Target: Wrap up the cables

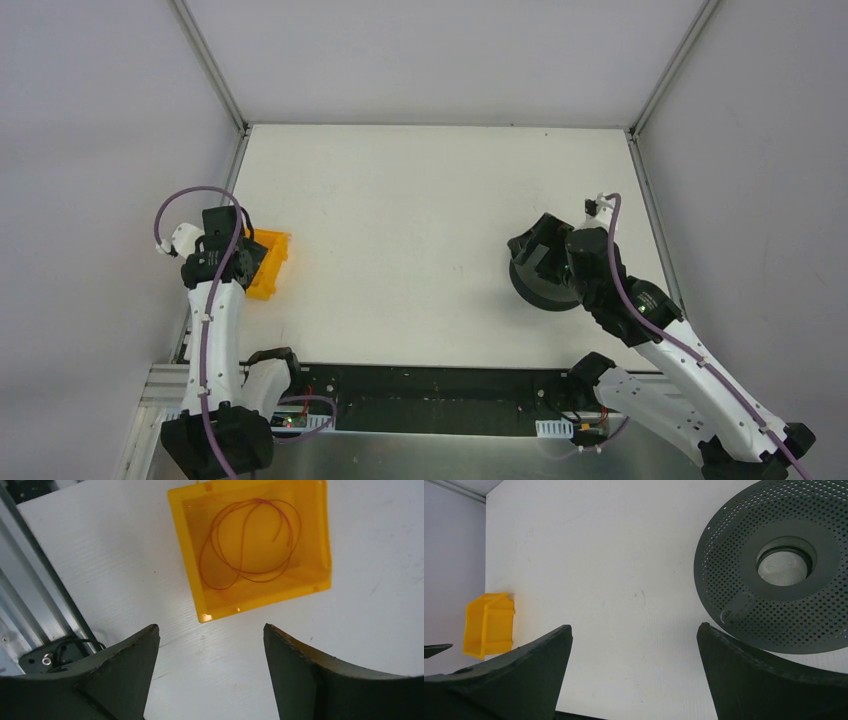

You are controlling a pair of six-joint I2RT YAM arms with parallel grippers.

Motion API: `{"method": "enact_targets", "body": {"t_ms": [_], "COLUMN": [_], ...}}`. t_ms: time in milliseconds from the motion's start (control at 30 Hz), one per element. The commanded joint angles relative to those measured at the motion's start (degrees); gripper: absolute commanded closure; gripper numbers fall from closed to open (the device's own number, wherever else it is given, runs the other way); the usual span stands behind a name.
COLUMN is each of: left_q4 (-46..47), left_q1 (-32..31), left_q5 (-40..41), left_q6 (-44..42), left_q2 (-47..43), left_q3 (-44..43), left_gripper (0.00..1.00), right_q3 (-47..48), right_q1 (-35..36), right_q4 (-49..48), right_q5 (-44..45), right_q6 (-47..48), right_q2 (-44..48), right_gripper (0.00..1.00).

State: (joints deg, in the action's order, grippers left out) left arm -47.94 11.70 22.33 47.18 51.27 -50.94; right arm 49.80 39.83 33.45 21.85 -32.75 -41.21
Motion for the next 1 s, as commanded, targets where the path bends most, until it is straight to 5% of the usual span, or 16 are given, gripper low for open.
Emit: {"method": "enact_targets", "body": {"t_ms": [0,600,733,967], "left_q4": [-4.9,3.1,3.4,3.8], "left_q1": [5.2,14.7,14.8,14.8], "left_q5": [1.3,-7.5,-8.2,-7.1], "left_q6": [9.4,12.4,9.8,6.0], "left_q2": [0.2,15.6,17.0,14.5], "left_q3": [1.2,4.4,2.6,2.5], "left_gripper": [0.26,0.41,0.74,0.82], "right_q3": [0.3,1.7,1.9,1.5], "right_q1": [-0.2,-0.3,-0.2,-0.3], "right_q4": [-1.0,-0.1,0.1,0.1], "right_q5": [-2.9,-6.7,-6.7,-6.6], "right_q6": [1.8,3.7,3.7,2.7], "right_q2": [1.0,0.9,1.0,0.7], "right_gripper": [0.01,0.01,0.01,0.01]}}
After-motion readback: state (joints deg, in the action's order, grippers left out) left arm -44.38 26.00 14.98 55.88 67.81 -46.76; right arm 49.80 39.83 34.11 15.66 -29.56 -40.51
